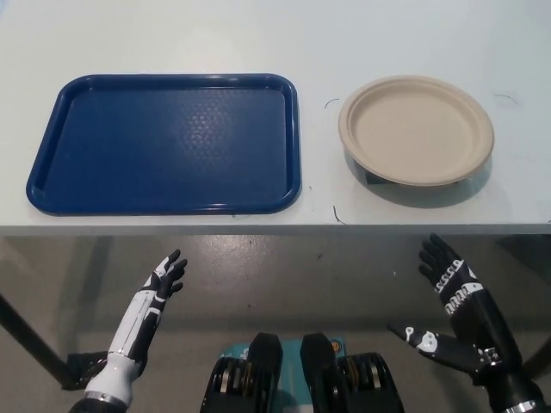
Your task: Use the right hand to pick up a plate from a leveled surface and place it into a tray on the left side
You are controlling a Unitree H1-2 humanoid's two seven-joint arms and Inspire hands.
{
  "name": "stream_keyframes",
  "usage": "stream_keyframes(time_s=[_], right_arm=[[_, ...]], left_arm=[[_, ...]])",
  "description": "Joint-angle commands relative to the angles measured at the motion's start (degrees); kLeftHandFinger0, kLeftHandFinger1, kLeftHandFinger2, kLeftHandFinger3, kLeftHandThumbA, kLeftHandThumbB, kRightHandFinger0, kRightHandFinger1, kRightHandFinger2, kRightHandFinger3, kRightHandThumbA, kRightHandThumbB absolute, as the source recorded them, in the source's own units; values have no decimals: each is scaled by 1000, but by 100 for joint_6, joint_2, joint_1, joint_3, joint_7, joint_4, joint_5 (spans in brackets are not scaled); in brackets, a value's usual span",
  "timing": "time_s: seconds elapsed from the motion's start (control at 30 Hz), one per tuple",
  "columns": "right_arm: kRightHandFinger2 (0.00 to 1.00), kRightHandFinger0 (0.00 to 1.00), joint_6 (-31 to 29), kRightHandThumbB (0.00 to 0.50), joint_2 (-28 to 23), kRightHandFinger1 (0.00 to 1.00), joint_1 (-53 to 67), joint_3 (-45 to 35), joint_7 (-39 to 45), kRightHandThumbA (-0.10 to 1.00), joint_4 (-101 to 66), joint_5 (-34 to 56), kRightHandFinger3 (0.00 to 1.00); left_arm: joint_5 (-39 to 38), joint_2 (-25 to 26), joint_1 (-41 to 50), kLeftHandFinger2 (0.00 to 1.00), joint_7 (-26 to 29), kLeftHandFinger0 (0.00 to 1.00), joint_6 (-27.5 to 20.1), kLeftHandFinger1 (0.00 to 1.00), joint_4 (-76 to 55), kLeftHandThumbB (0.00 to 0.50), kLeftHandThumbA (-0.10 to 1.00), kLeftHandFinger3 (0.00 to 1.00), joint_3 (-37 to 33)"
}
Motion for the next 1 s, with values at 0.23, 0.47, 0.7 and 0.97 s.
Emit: stream_keyframes(time_s=[0.23, 0.47, 0.7, 0.97], right_arm=[[1000, 1000, 2722, 481, 221, 1000, -547, -824, -533, 1000, -1017, 5579, 1000], [1000, 1000, 2939, 482, 363, 1000, -831, -1063, -859, 1000, -696, 5922, 1000], [1000, 1000, 3119, 472, 444, 1000, -1089, -1214, -822, 1000, -380, 5934, 1000], [1000, 1000, 3294, 467, 503, 1000, -1276, -1367, -743, 1000, -13, 5925, 1000]], left_arm=[[-150, 25, -58, 1000, -216, 1000, -131, 1000, -568, 500, 1000, 1000, -61], [-129, 19, -15, 1000, -214, 1000, -135, 1000, -581, 500, 1000, 1000, -69], [-105, 27, 19, 1000, -213, 1000, -121, 1000, -571, 500, 1000, 1000, -63], [-2, 59, 39, 1000, -182, 1000, -210, 1000, -521, 500, 1000, 1000, -70]])
